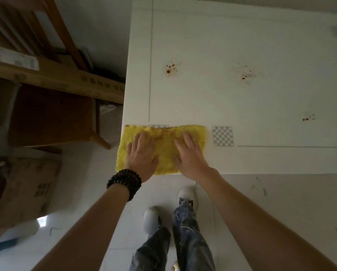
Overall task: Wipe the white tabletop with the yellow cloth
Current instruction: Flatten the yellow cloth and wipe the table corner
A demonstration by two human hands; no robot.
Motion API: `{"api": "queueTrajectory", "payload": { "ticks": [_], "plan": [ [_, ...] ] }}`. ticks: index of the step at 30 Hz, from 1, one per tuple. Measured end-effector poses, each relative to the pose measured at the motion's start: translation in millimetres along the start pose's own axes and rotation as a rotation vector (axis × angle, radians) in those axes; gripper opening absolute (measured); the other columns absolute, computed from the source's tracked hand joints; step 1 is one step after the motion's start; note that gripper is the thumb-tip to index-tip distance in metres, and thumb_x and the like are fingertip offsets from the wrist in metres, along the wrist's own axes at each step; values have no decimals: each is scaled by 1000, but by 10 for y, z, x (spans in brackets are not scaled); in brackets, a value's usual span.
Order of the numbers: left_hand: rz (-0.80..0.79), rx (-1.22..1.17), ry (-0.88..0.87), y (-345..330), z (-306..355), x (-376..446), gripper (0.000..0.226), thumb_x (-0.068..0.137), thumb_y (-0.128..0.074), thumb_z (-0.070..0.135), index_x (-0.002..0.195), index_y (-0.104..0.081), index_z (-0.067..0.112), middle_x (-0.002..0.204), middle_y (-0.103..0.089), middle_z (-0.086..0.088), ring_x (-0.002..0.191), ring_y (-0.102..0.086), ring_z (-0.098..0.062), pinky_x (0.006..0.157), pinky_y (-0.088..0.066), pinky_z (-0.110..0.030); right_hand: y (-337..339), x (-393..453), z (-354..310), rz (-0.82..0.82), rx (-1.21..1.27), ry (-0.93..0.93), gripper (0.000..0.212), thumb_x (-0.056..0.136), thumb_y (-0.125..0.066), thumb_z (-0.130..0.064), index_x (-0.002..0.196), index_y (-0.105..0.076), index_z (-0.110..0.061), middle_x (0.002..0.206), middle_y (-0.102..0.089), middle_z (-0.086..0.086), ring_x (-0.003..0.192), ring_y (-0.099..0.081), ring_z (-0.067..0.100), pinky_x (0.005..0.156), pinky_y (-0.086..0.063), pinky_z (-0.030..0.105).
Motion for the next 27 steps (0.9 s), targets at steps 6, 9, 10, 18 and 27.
{"api": "queueTrajectory", "payload": {
  "ticks": [6,9,10,18,27],
  "plan": [
    [18,73,74,-220,-88,6,64,97,-15,51,153,0,24,161,10,-9,147,11,-29,117,2,-56,-280,62,46,21,-113,-42,68,100,-7,-59,159,12,-31,163,32,6,149,32,28,120,17,48],
    [34,88,119,-244,-89,93,66,97,-18,54,153,-5,24,161,5,-12,147,10,-32,116,0,-60,-320,110,48,40,-138,-108,64,101,-4,-60,155,22,-38,160,38,2,146,38,25,119,21,47],
    [46,95,131,-249,-81,119,67,96,-19,55,153,-7,23,161,3,-13,147,10,-32,115,1,-61,-326,118,43,57,-144,-122,62,103,-6,-59,154,23,-39,161,38,2,145,39,24,118,22,47],
    [59,133,128,-98,-75,499,69,93,-21,62,153,-12,27,161,1,-13,147,7,-34,112,2,-67,-91,401,127,8,-191,-122,60,100,-3,-64,149,27,-46,156,45,-3,142,44,22,117,22,54],
    [91,156,98,114,-89,1344,70,95,-17,58,153,-14,18,160,-5,-19,147,0,-37,114,-6,-63,395,1174,293,-2,-189,-83,59,102,-7,-59,152,21,-43,159,40,-3,143,42,20,116,24,51]
  ]
}}
Point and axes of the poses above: each hand's wrist, its own x-axis towards the middle knuckle, its own y-axis out of the back of the hand, z = x × y, the point moved 4 cm from there along x, towards the middle knuckle
